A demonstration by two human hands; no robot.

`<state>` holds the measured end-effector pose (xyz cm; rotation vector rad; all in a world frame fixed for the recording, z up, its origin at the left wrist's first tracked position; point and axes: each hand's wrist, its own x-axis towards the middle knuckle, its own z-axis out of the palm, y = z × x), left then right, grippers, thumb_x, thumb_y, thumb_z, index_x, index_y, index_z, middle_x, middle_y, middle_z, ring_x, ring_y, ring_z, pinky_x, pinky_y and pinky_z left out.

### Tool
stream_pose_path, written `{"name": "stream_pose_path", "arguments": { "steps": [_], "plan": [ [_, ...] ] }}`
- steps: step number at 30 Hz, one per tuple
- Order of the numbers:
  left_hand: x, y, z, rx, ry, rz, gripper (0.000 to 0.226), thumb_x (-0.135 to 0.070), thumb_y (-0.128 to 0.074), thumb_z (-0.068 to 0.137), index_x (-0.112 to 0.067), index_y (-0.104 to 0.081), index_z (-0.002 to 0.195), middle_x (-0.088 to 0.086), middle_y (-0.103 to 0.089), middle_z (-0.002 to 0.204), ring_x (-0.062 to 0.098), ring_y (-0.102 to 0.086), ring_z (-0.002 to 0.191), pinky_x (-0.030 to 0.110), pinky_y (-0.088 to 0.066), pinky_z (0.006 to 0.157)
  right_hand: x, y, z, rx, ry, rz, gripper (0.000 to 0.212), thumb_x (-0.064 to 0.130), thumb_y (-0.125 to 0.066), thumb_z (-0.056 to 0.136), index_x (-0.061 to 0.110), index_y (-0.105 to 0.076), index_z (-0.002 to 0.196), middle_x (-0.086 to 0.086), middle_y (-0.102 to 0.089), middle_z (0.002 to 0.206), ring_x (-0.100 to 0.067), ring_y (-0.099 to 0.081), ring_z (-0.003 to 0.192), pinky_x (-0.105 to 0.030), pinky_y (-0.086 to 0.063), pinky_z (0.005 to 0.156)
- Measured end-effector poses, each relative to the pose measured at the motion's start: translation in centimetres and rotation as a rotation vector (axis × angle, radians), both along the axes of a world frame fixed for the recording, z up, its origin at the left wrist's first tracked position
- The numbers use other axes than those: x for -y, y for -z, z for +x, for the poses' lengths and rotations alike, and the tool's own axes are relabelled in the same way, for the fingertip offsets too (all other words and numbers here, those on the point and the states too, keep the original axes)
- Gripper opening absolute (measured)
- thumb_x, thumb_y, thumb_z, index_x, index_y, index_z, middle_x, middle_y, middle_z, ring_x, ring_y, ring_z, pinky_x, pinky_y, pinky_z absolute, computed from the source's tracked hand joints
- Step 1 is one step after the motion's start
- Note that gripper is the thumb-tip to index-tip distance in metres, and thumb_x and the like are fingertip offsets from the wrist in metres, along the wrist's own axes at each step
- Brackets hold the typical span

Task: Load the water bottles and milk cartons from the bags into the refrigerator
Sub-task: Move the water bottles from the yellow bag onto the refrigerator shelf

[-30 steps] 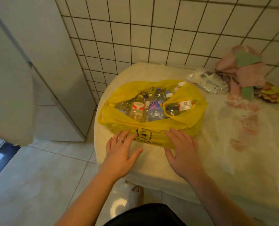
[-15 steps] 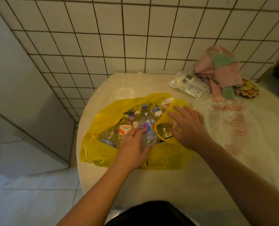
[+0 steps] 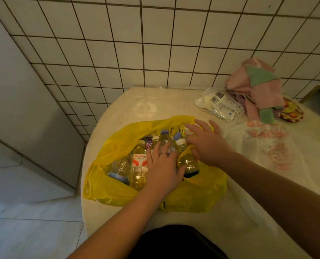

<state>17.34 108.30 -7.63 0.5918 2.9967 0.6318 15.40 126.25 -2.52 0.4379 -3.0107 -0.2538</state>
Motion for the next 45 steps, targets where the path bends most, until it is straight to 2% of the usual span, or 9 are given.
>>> {"name": "stream_pose_path", "arguments": {
  "steps": [3, 5, 9, 18, 23, 27, 33, 40, 45],
  "plan": [
    [-0.4, -0.4, 0.7, -0.094, 0.003, 0.102, 0.03, -0.041, -0.059, 0.086, -0.022, -0.062, 0.109, 0.0, -0.051, 0.139, 0.029, -0.032, 0.138, 0.057, -0.021, 0.116, -0.8, -0.3, 0.1, -0.094, -0.108, -0.129, 0.019, 0.03, -0.052, 0.076, 0.021, -0.066, 0.087, -0.002, -0.06, 0.13, -0.029, -0.05, 0.128, -0.055, -0.027, 0.107],
    [-0.5, -1.2, 1.7, -0.085, 0.004, 0.26, 0.019, -0.035, -0.06, 0.087, -0.021, -0.06, 0.099, -0.002, -0.06, 0.114, 0.019, -0.05, 0.109, 0.047, -0.047, 0.095, -1.8, -1.0, 0.7, -0.131, -0.141, -0.242, 0.024, 0.032, -0.045, 0.077, 0.02, -0.063, 0.088, 0.001, -0.064, 0.122, -0.025, -0.055, 0.121, -0.048, -0.024, 0.107],
    [-2.5, -2.8, 4.6, 0.14, 0.061, 0.419, 0.016, -0.04, -0.05, 0.093, -0.024, -0.052, 0.094, -0.003, -0.06, 0.083, 0.016, -0.058, 0.075, 0.044, -0.05, 0.064, -5.3, -1.4, 2.5, -0.137, -0.166, -0.471, 0.02, 0.03, -0.049, 0.078, 0.02, -0.063, 0.089, 0.004, -0.068, 0.094, -0.02, -0.064, 0.094, -0.041, -0.024, 0.108],
    [-9.5, -1.2, 9.5, 0.068, 0.113, 0.211, 0.038, -0.048, -0.055, 0.089, -0.026, -0.053, 0.12, -0.004, -0.06, 0.116, 0.018, -0.057, 0.101, 0.035, -0.047, 0.08, -14.4, 0.8, 5.6, 0.116, -0.12, -0.433, 0.032, 0.036, -0.049, 0.071, 0.025, -0.065, 0.097, 0.008, -0.068, 0.097, -0.021, -0.065, 0.094, -0.044, -0.032, 0.1],
    [-11.1, 0.5, 11.2, 0.006, 0.078, 0.097, 0.025, -0.041, -0.052, 0.091, -0.028, -0.057, 0.111, -0.004, -0.063, 0.108, 0.021, -0.055, 0.094, 0.036, -0.045, 0.078, -15.8, 3.2, 7.2, 0.216, -0.189, -0.407, 0.015, 0.033, -0.049, 0.072, 0.032, -0.055, 0.086, 0.007, -0.067, 0.111, -0.021, -0.066, 0.098, -0.037, -0.041, 0.084],
    [-12.0, 1.5, 12.0, -0.071, 0.019, 0.064, 0.023, -0.037, -0.057, 0.087, -0.028, -0.059, 0.108, -0.005, -0.066, 0.1, 0.02, -0.055, 0.086, 0.034, -0.045, 0.073, -16.3, 4.7, 7.3, 0.253, -0.224, -0.353, 0.023, 0.034, -0.049, 0.073, 0.027, -0.064, 0.088, 0.002, -0.065, 0.122, -0.029, -0.065, 0.101, -0.043, -0.049, 0.083],
    [-11.5, 0.5, 12.3, 0.008, -0.165, 0.363, 0.04, -0.041, -0.054, 0.091, -0.027, -0.053, 0.127, -0.006, -0.052, 0.123, 0.013, -0.056, 0.103, 0.029, -0.049, 0.083, -14.7, 2.6, 6.7, 0.167, -0.043, -0.306, 0.063, 0.049, -0.017, 0.081, 0.031, -0.061, 0.124, 0.006, -0.068, 0.112, -0.021, -0.057, 0.115, -0.047, -0.016, 0.111],
    [-7.4, -2.2, 8.0, -0.202, -0.525, 0.267, 0.04, -0.032, -0.067, 0.087, -0.017, -0.056, 0.122, 0.006, -0.056, 0.124, 0.025, -0.048, 0.113, 0.042, -0.046, 0.093, -9.1, -2.4, 3.2, 0.088, 0.016, -0.753, 0.056, 0.038, -0.059, 0.09, 0.019, -0.041, 0.139, -0.005, -0.049, 0.131, -0.028, -0.052, 0.117, -0.045, -0.047, 0.094],
    [-5.1, -2.2, 3.9, 0.159, -0.687, 0.092, 0.076, -0.047, -0.068, 0.083, -0.015, -0.036, 0.144, 0.012, -0.04, 0.147, 0.035, -0.036, 0.135, 0.047, -0.035, 0.109, -5.1, -1.8, 1.4, 0.264, 0.228, -0.745, 0.072, 0.048, -0.061, 0.086, 0.015, -0.034, 0.143, -0.01, -0.042, 0.14, -0.034, -0.042, 0.128, -0.042, -0.04, 0.099]
  ]
}}
